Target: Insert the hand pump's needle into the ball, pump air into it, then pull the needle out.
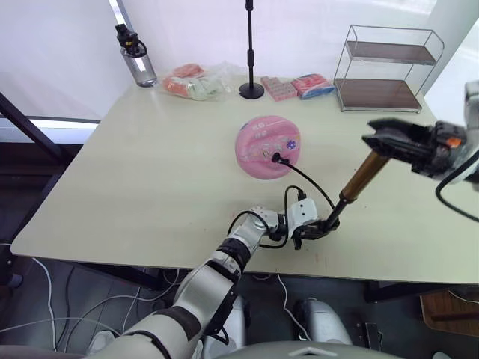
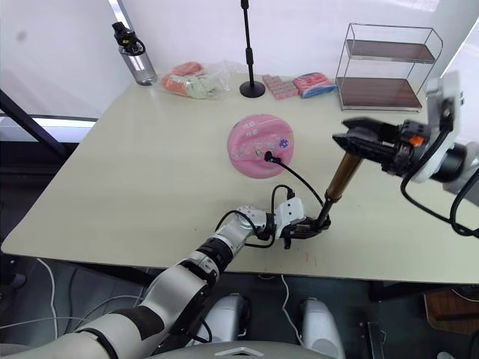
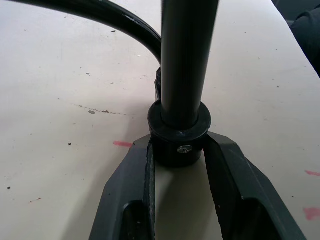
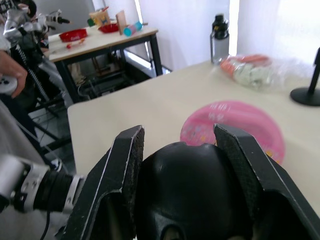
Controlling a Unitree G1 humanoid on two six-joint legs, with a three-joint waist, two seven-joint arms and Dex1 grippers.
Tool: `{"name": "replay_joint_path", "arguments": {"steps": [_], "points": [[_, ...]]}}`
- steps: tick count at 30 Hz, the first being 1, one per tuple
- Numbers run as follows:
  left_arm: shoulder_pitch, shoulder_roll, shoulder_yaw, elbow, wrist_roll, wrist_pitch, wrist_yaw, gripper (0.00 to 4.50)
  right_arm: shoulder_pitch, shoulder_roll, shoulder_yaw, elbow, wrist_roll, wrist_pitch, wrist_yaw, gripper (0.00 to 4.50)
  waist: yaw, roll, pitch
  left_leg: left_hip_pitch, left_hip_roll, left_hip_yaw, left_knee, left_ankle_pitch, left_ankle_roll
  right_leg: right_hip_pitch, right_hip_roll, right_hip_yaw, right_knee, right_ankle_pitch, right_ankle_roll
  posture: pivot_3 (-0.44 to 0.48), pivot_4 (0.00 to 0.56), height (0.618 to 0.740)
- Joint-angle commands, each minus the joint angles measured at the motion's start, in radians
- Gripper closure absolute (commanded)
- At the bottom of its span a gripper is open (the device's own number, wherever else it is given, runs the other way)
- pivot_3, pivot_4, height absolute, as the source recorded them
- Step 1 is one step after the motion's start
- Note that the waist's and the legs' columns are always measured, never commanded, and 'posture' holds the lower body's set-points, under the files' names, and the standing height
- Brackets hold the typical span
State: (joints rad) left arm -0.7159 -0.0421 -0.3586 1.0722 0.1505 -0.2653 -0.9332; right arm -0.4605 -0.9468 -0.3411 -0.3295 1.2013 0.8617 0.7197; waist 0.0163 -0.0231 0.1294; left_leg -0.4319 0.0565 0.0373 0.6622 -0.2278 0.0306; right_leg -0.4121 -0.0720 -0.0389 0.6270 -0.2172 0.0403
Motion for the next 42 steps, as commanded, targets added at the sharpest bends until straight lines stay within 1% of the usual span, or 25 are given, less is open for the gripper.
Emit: {"name": "replay_joint_path", "arguments": {"steps": [1,3,8,10,11,14,15,17,19,21,23,25,28,30,32,35,42], "points": [[0.061,0.039,-0.044,0.096,0.067,0.062,-0.012,3.47,-0.059,-0.012,-0.093,-0.001,0.02,-0.026,-0.038,2.71,0.001,-0.001,0.001,0.0,0.0,0.0,0.0,0.0,0.0,0.0,0.0,0.0,0.0,0.0,0.0,0.0,0.15,0.731],[0.061,0.037,-0.044,0.096,0.067,0.063,-0.012,3.47,-0.036,-0.008,-0.078,-0.01,0.002,-0.024,-0.033,2.71,0.001,-0.001,0.001,-0.001,0.0,0.0,-0.001,0.0,0.0,0.0,0.0,0.0,0.0,0.0,0.0,0.0,0.15,0.731],[0.063,0.035,-0.043,0.095,0.066,0.064,-0.01,3.47,0.118,0.045,0.018,-0.052,-0.103,-0.043,-0.02,2.71,0.0,-0.004,-0.001,0.001,0.0,0.0,-0.002,0.0,0.0,0.0,0.001,0.0,-0.001,0.0,0.0,0.0,0.15,0.731],[0.063,0.035,-0.042,0.096,0.066,0.064,-0.009,3.47,0.171,0.076,0.061,-0.052,-0.151,-0.071,-0.015,2.71,-0.001,-0.01,-0.007,0.002,0.001,0.0,-0.002,0.0,0.0,0.001,0.001,0.0,-0.001,0.0,0.0,0.0,0.15,0.731],[0.063,0.035,-0.042,0.097,0.066,0.064,-0.007,3.47,0.201,0.093,0.082,-0.048,-0.182,-0.09,-0.01,2.71,-0.002,-0.011,-0.009,0.003,0.001,-0.001,-0.002,0.0,0.0,0.001,0.002,-0.001,-0.001,-0.002,0.003,0.0,0.15,0.731],[0.061,0.036,-0.041,0.098,0.066,0.063,-0.003,3.47,0.275,0.128,0.141,-0.026,-0.274,-0.149,0.009,2.71,-0.003,-0.012,-0.013,0.004,0.001,-0.001,-0.003,0.0,0.0,0.002,0.001,0.0,-0.001,-0.002,0.003,0.0,0.15,0.731],[0.062,0.035,-0.041,0.098,0.065,0.063,-0.002,3.47,0.298,0.143,0.159,-0.016,-0.304,-0.177,0.02,2.71,-0.003,-0.011,-0.013,0.004,0.001,-0.001,-0.003,0.0,0.0,0.002,0.001,0.0,-0.001,-0.002,0.003,0.0,0.15,0.731],[0.063,0.034,-0.04,0.099,0.065,0.063,0.002,3.47,0.357,0.192,0.219,0.034,-0.424,-0.297,0.032,2.71,-0.002,-0.014,-0.017,0.005,0.001,-0.001,-0.003,0.0,0.0,0.002,0.001,0.0,-0.001,-0.002,0.003,0.0,0.15,0.731],[0.063,0.032,-0.04,0.1,0.065,0.063,0.004,3.47,0.398,0.234,0.25,0.084,-0.508,-0.397,0.045,2.71,-0.002,-0.018,-0.02,0.006,0.002,-0.002,-0.004,0.0,0.0,0.003,0.002,0.0,-0.001,-0.002,0.003,0.0,0.15,0.731],[0.062,0.031,-0.04,0.101,0.065,0.062,0.005,3.47,0.424,0.258,0.272,0.116,-0.554,-0.454,0.066,2.71,-0.003,-0.017,-0.02,0.008,0.001,-0.001,-0.005,0.0,0.0,0.005,0.001,0.0,-0.001,-0.003,0.003,0.0,0.15,0.731],[0.062,0.029,-0.039,0.104,0.066,0.061,0.005,3.47,0.44,0.288,0.278,0.134,-0.56,-0.479,0.069,2.71,-0.003,-0.018,-0.02,0.013,0.001,0.001,-0.006,0.0,0.0,0.007,0.001,0.001,-0.001,-0.003,0.003,0.0,0.15,0.731],[0.06,0.027,-0.039,0.107,0.067,0.06,0.006,3.47,0.44,0.285,0.288,0.138,-0.587,-0.509,0.09,2.71,-0.002,-0.017,-0.02,0.016,0.002,0.001,-0.009,0.0,0.0,0.009,0.001,0.001,-0.002,-0.003,0.002,0.0,0.15,0.731],[0.058,0.025,-0.038,0.108,0.067,0.06,0.006,3.47,0.423,0.283,0.246,0.104,-0.554,-0.496,0.083,2.71,-0.001,-0.012,-0.017,0.016,0.002,0.001,-0.009,0.0,0.0,0.009,0.0,0.001,-0.002,-0.004,0.002,0.0,0.15,0.731],[0.059,0.025,-0.037,0.109,0.067,0.06,0.006,3.47,0.41,0.259,0.213,0.061,-0.519,-0.472,0.093,2.71,0.001,-0.011,-0.016,0.016,0.001,0.001,-0.009,0.0,0.0,0.009,0.0,0.001,-0.002,-0.004,0.002,0.0,0.15,0.731],[0.061,0.026,-0.038,0.111,0.068,0.059,0.005,3.47,0.369,0.212,0.153,0.002,-0.441,-0.414,0.104,2.71,0.002,-0.01,-0.015,0.016,0.001,0.001,-0.01,0.0,0.0,0.009,0.0,0.001,-0.002,-0.004,0.002,0.0,0.15,0.731],[0.061,0.027,-0.039,0.113,0.07,0.057,0.003,3.47,0.304,0.152,0.072,-0.051,-0.311,-0.318,0.095,2.71,0.002,-0.003,-0.005,0.015,0.0,0.002,-0.01,0.0,0.0,0.009,-0.003,0.001,-0.003,-0.004,0.002,0.0,0.15,0.731],[0.061,0.029,-0.039,0.113,0.071,0.056,-0.001,3.47,0.174,0.023,-0.07,-0.064,-0.116,-0.148,0.076,2.71,0.005,-0.003,-0.002,0.012,-0.002,0.002,-0.011,0.0,0.0,0.007,-0.003,0.001,-0.003,-0.005,0.004,0.0,0.15,0.731]]}}
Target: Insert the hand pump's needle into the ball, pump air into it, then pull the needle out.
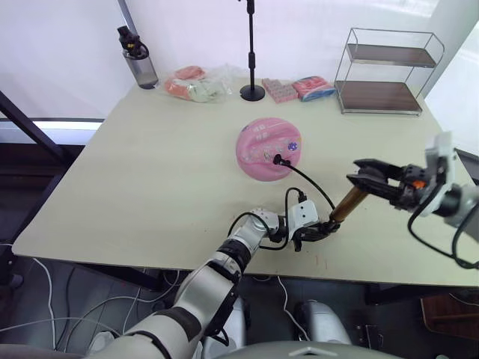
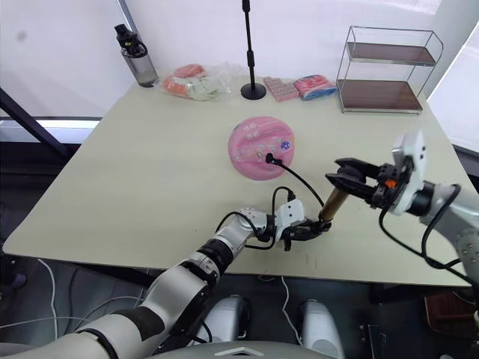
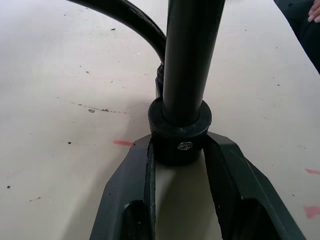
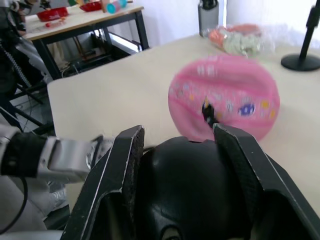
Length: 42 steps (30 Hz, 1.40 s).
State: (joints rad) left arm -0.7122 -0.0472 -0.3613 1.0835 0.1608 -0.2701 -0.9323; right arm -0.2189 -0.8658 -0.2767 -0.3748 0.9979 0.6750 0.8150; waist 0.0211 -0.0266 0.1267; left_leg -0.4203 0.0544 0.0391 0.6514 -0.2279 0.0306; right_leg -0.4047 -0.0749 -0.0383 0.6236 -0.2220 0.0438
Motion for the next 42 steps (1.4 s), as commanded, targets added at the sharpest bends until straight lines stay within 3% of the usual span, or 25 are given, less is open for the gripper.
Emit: {"name": "replay_joint_path", "arguments": {"steps": [1,10,19,24,31,38,42], "points": [[0.058,0.034,-0.037,0.101,0.061,0.06,-0.003,3.47,-0.096,-0.081,-0.154,-0.01,0.124,0.068,-0.028,2.71,0.0,0.0,0.001,-0.001,0.0,0.0,0.0,0.0,0.0,0.0,0.0,0.0,0.0,0.0,0.0,0.0,0.15,0.731],[0.061,0.037,-0.039,0.099,0.061,0.057,-0.005,3.47,-0.215,-0.132,-0.175,0.049,0.22,0.19,-0.117,2.71,-0.003,0.0,0.004,-0.002,0.001,0.0,0.0,0.0,0.0,-0.001,-0.003,0.0,0.0,0.0,0.0,0.0,0.15,0.731],[0.06,0.036,-0.04,0.097,0.059,0.057,-0.003,3.47,-0.07,-0.016,0.037,0.032,-0.024,0.099,-0.112,2.71,-0.007,-0.006,-0.001,0.001,0.001,-0.001,0.0,0.0,0.0,0.001,-0.002,0.0,0.0,-0.001,0.001,0.0,0.15,0.731],[0.059,0.034,-0.036,0.096,0.055,0.06,0.003,3.47,0.06,0.112,0.183,0.122,-0.236,-0.072,-0.119,2.71,-0.007,-0.013,-0.008,0.004,0.002,-0.001,-0.001,0.0,0.0,0.002,0.0,0.0,0.0,-0.001,0.001,0.0,0.15,0.731],[0.062,0.036,-0.036,0.095,0.053,0.061,0.003,3.47,0.159,0.241,0.272,0.215,-0.436,-0.272,-0.119,2.71,-0.008,-0.012,-0.014,0.005,0.003,-0.001,-0.001,0.0,0.0,0.002,0.0,0.0,0.0,-0.001,0.001,0.0,0.15,0.731],[0.06,0.037,-0.036,0.098,0.054,0.06,0.002,3.47,0.142,0.228,0.207,0.149,-0.389,-0.276,-0.088,2.71,-0.007,-0.009,-0.014,0.005,0.003,-0.001,-0.001,0.0,-0.001,0.002,0.0,0.0,0.0,-0.001,0.001,0.0,0.15,0.731],[0.058,0.037,-0.037,0.099,0.055,0.058,0.0,3.47,0.086,0.15,0.122,0.04,-0.271,-0.2,-0.035,2.71,-0.007,-0.005,-0.009,0.005,0.003,0.0,-0.001,0.0,-0.001,0.002,-0.001,0.0,0.0,-0.001,0.001,0.0,0.15,0.731]]}}
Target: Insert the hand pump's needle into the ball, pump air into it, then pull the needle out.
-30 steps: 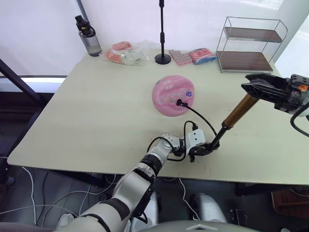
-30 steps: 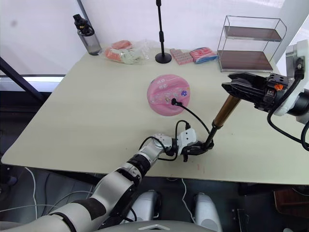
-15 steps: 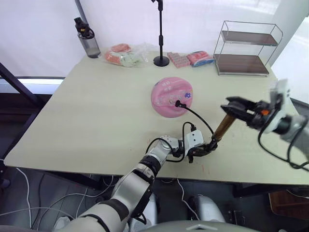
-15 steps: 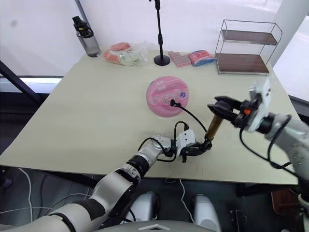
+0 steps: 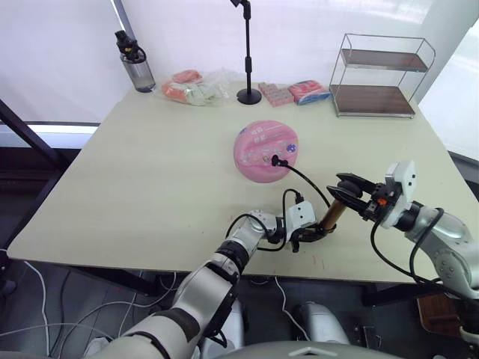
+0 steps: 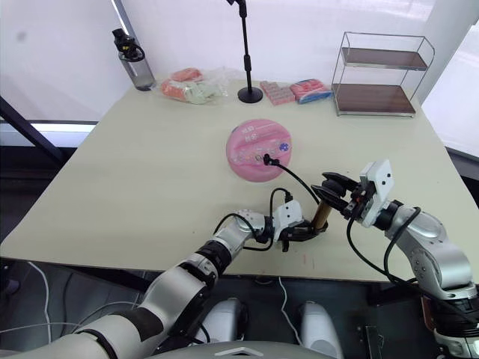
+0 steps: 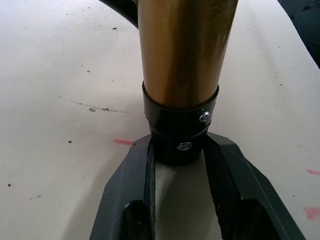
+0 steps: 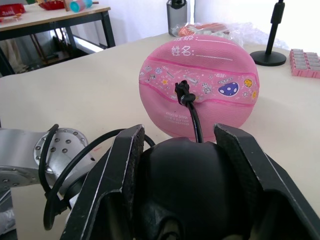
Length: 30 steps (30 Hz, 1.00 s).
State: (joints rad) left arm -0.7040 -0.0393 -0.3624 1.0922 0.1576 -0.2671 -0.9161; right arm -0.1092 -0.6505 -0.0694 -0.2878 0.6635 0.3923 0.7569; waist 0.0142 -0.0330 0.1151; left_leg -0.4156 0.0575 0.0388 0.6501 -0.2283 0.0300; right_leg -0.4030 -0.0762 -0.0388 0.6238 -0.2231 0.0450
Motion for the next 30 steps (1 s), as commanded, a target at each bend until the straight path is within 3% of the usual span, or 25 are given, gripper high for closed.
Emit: {"name": "replay_joint_path", "arguments": {"steps": [1,4,13,18,26,30], "points": [[0.049,0.03,-0.036,0.091,0.059,0.054,-0.016,3.47,-0.046,-0.093,-0.112,-0.068,0.099,0.113,0.032,2.71,0.001,0.004,0.006,0.0,0.0,0.0,0.0,0.0,0.0,0.0,0.0,0.0,0.0,0.0,0.0,0.0,0.15,0.731],[0.051,0.031,-0.037,0.09,0.06,0.053,-0.02,3.47,-0.104,-0.173,-0.182,-0.108,0.21,0.217,0.041,2.71,0.002,0.01,0.012,-0.003,-0.002,0.001,0.0,0.0,0.0,-0.002,-0.002,0.0,0.0,0.0,0.0,0.0,0.15,0.731],[0.055,0.035,-0.038,0.085,0.061,0.052,-0.027,3.47,-0.267,-0.296,-0.318,-0.089,0.421,0.411,0.013,2.71,0.003,0.007,0.015,-0.007,-0.003,0.0,0.0,0.0,0.001,-0.004,-0.003,-0.001,0.0,0.0,0.001,0.0,0.15,0.731],[0.057,0.036,-0.038,0.083,0.061,0.052,-0.028,3.47,-0.378,-0.328,-0.351,-0.054,0.518,0.488,-0.033,2.71,0.001,0.007,0.016,-0.007,-0.003,0.001,0.0,0.0,0.001,-0.004,-0.003,-0.001,0.0,0.0,0.001,0.0,0.15,0.731],[0.065,0.034,-0.039,0.08,0.061,0.053,-0.027,3.47,-0.37,-0.335,-0.356,-0.041,0.541,0.541,-0.047,2.71,0.001,0.007,0.016,-0.008,-0.003,0.0,0.0,0.0,0.001,-0.004,-0.003,-0.001,0.0,0.0,0.0,0.0,0.15,0.731],[0.064,0.037,-0.038,0.081,0.061,0.052,-0.027,3.47,-0.437,-0.347,-0.372,0.0,0.588,0.567,-0.075,2.71,0.001,0.007,0.016,-0.008,-0.003,0.0,0.0,0.0,0.001,-0.004,-0.004,-0.001,0.0,0.0,0.0,0.0,0.15,0.731]]}}
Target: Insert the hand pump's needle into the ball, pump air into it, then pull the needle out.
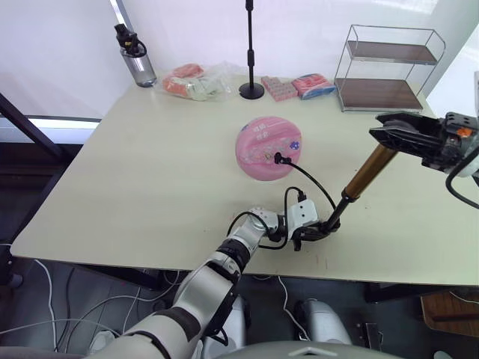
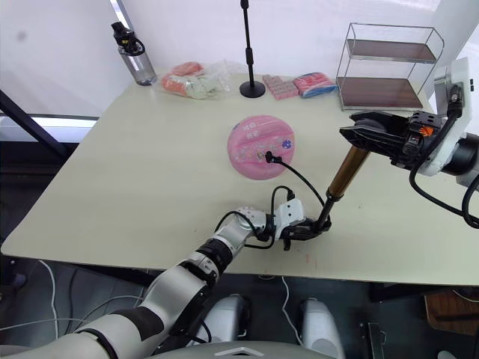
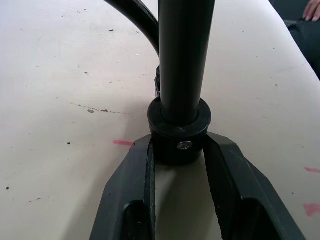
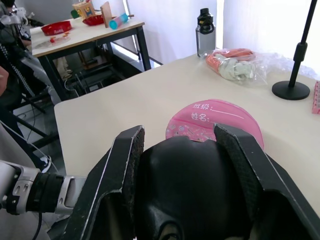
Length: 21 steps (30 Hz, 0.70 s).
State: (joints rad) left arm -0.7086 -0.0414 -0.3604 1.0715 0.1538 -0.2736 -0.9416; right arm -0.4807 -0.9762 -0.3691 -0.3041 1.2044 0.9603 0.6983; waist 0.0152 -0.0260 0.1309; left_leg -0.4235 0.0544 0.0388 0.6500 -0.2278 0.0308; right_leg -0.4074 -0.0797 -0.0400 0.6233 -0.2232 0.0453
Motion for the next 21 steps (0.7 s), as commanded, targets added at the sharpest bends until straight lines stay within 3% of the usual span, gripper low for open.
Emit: {"name": "replay_joint_path", "arguments": {"steps": [1,5,10,13,21], "points": [[0.069,0.04,-0.041,0.102,0.065,0.059,-0.001,3.47,-0.078,-0.028,-0.076,0.022,0.059,0.009,-0.017,2.71,0.0,0.0,0.0,0.0,0.0,0.0,0.0,0.0,0.0,0.0,0.0,0.0,0.0,0.0,0.0,0.0,0.15,0.731],[0.072,0.04,-0.042,0.101,0.066,0.058,-0.002,3.47,-0.084,-0.027,-0.072,0.028,0.078,0.05,-0.034,2.71,0.002,0.001,0.0,-0.006,0.0,0.0,0.0,0.0,0.0,-0.005,0.0,0.0,0.0,0.002,-0.003,0.0,0.15,0.731],[0.075,0.038,-0.042,0.099,0.066,0.056,-0.001,3.47,0.081,0.009,0.006,-0.065,-0.041,0.011,0.004,2.71,0.002,-0.001,-0.002,-0.006,-0.001,0.0,0.001,0.0,0.0,-0.005,0.001,0.0,0.0,0.002,-0.003,0.0,0.15,0.731],[0.075,0.039,-0.043,0.098,0.066,0.055,-0.001,3.47,0.181,0.069,0.066,-0.074,-0.14,-0.067,0.013,2.71,0.0,-0.007,-0.007,-0.005,-0.001,-0.001,0.001,0.0,0.0,-0.004,0.002,-0.001,0.0,0.0,0.0,0.0,0.15,0.731],[0.073,0.039,-0.046,0.097,0.067,0.054,-0.004,3.47,0.365,0.236,0.282,0.012,-0.465,-0.34,0.049,2.71,-0.002,-0.008,-0.01,0.006,0.002,-0.001,-0.001,0.0,0.0,0.004,0.005,-0.001,0.0,-0.001,0.0,0.0,0.15,0.731]]}}
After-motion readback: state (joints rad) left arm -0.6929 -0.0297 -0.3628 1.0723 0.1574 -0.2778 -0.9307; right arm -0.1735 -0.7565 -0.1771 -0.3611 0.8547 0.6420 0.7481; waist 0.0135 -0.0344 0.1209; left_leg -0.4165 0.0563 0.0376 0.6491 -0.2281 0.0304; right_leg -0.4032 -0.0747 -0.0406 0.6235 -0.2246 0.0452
